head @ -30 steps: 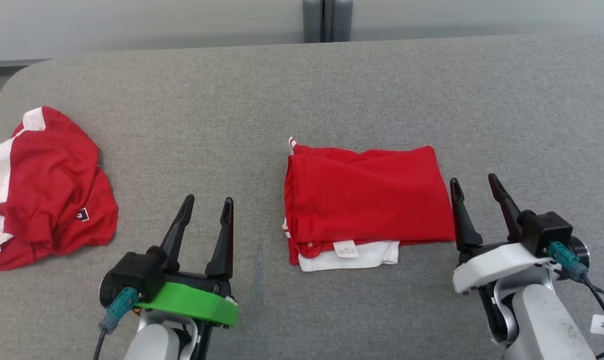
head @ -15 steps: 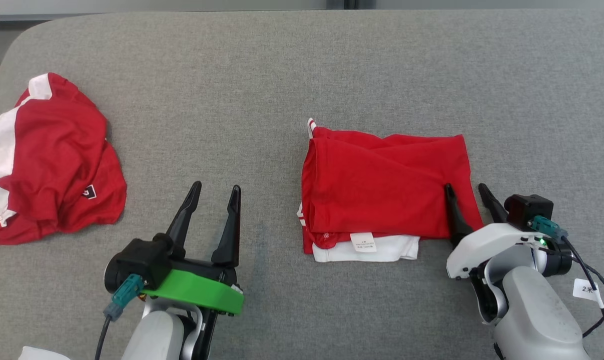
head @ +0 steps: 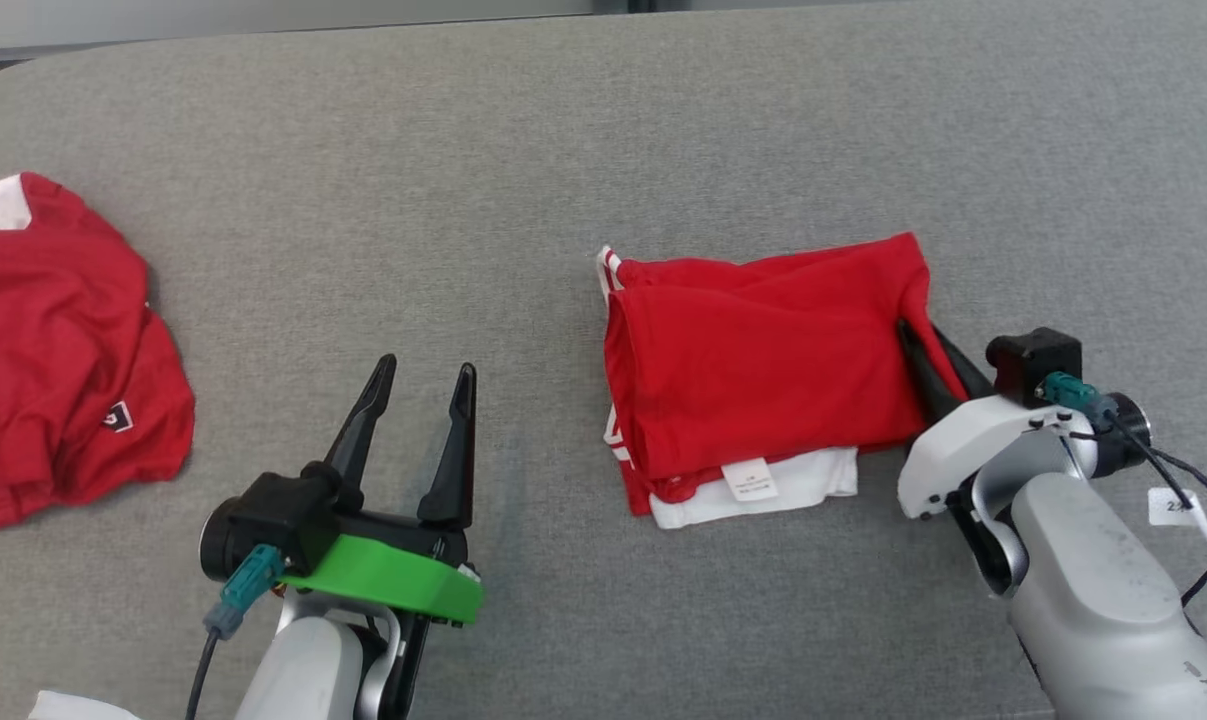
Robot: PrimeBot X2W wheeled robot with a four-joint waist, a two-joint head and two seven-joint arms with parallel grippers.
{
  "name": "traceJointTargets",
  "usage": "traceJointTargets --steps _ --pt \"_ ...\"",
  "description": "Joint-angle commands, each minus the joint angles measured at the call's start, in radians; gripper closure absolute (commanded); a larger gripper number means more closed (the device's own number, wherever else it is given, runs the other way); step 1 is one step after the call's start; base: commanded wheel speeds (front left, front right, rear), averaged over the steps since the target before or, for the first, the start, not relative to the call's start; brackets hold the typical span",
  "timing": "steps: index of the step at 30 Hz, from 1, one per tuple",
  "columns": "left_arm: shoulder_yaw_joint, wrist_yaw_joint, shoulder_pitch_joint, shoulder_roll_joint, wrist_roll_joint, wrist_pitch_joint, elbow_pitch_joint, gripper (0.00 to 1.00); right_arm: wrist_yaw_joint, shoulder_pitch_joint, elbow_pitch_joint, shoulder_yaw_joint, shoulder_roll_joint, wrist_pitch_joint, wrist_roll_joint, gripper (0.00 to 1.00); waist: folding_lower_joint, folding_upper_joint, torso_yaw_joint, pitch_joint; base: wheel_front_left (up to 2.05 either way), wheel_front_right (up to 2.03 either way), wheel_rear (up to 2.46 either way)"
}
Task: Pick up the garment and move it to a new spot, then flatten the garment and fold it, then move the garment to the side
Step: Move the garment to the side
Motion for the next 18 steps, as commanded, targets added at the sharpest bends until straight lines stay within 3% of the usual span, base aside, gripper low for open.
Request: traceJointTargets --steps 1,11,18 --pt "0.001 -0.003 -0.023 0.008 0.005 -0.003 -0.002 0.0 -0.002 -0.024 -0.009 0.009 -0.021 -0.001 0.011 1.0 -0.0001 -0.0001 -0.05 0.011 0.0 0.0 0.0" --pt "-0.035 -0.003 -0.089 0.04 0.017 -0.003 -0.019 0.0 -0.002 -0.144 -0.002 0.033 -0.266 0.006 0.023 1.0 -0.0001 -0.0001 -0.133 0.125 0.0 0.0 0.0" --pt "-0.045 -0.003 -0.166 0.063 0.011 -0.003 -0.042 0.0 -0.002 -0.248 0.071 -0.013 -0.418 -0.006 -0.008 1.0 -0.0001 -0.0001 -0.126 0.222 0.0 0.0 0.0"
